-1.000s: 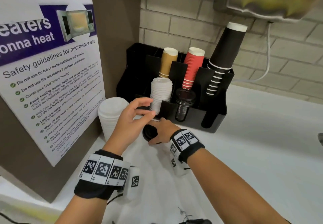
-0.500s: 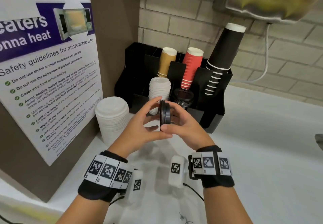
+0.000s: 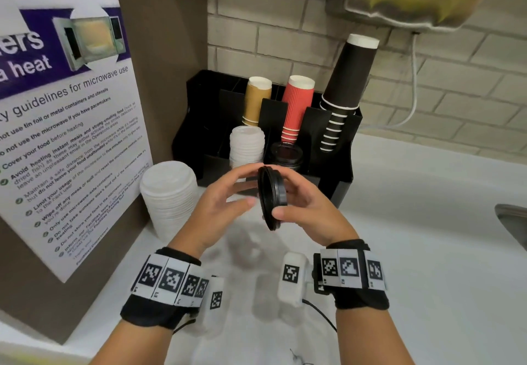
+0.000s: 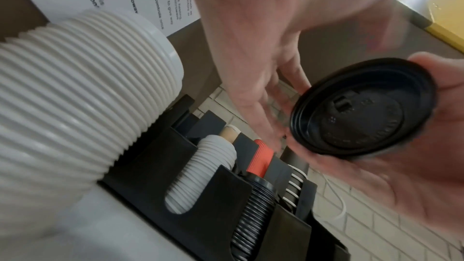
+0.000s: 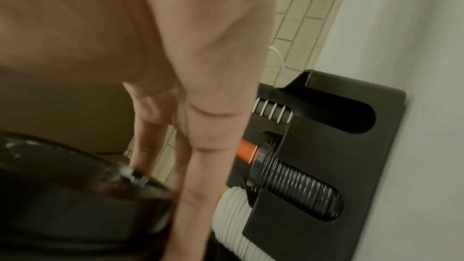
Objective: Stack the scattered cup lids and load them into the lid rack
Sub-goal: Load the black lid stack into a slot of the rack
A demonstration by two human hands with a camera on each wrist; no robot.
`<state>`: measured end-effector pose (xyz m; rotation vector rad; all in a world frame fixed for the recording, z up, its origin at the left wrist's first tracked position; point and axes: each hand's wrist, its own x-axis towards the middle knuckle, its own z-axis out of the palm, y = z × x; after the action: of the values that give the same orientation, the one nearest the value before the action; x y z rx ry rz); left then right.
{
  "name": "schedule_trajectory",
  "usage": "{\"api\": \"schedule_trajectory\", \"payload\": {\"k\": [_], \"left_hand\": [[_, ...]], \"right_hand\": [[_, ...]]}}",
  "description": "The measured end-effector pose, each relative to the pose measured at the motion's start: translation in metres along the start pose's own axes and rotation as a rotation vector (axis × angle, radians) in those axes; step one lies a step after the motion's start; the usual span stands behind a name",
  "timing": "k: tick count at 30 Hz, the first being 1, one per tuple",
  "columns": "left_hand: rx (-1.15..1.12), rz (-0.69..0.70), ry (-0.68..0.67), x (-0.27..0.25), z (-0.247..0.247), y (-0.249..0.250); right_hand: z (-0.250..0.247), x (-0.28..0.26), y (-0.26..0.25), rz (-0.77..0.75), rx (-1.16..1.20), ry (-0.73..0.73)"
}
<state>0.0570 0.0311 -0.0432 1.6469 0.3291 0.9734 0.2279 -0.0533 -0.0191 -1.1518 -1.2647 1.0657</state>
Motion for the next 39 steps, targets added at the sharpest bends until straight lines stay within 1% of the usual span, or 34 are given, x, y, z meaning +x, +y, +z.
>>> {"api": "schedule_trajectory", "payload": {"k": [3,5,7,12,14,16,19,20,21,22,24,26,28,34,39], "left_hand": [[0.127,0.085,0.212,0.005,0.002,-0.002],[0.176,0.147,0.309,0.007,0.004,-0.004],[0.194,0.182,0.349,0.008,0.003,-0.005],[0.230,0.235,0.393,0.008,-0.004,-0.006],[0.249,0.246,0.423,0.009,-0.002,-0.007],[0.266,0.254,0.468,0.009,-0.002,-0.007],[0.213,0.248,0.579,0.012,-0.014,-0.007],[0.201,0.251,0.594,0.014,-0.019,-0.006],[0.199,0.256,0.577,0.015,-0.023,-0.004],[0.200,0.259,0.538,0.015,-0.023,-0.003],[0.198,0.247,0.469,0.016,-0.017,-0.001],[0.200,0.231,0.433,0.018,-0.011,-0.001],[0.208,0.226,0.408,0.018,-0.009,-0.001],[0.203,0.233,0.417,0.018,-0.008,-0.002],[0.277,0.267,0.465,0.016,-0.007,-0.003]], "right_hand": [[0.000,0.001,0.001,-0.016,-0.068,-0.057],[0.004,0.003,0.002,-0.027,-0.083,-0.089],[0.005,0.005,0.002,-0.024,-0.074,-0.099],[0.001,0.004,-0.002,-0.026,-0.019,-0.099],[0.004,0.007,-0.002,-0.040,-0.040,-0.091],[0.006,0.009,-0.004,-0.077,-0.072,-0.055],[-0.003,0.010,-0.004,-0.156,-0.015,0.077],[-0.009,0.009,-0.005,-0.167,0.011,0.113],[-0.013,0.009,-0.006,-0.168,0.036,0.125],[-0.016,0.008,-0.006,-0.159,0.059,0.106],[-0.015,0.009,-0.006,-0.128,0.082,0.007],[-0.008,0.012,-0.004,-0.098,0.048,-0.088],[-0.003,0.014,-0.004,-0.071,0.004,-0.129],[0.002,0.013,-0.005,-0.044,0.020,-0.113],[0.006,0.015,-0.006,-0.046,0.016,-0.100]]}}
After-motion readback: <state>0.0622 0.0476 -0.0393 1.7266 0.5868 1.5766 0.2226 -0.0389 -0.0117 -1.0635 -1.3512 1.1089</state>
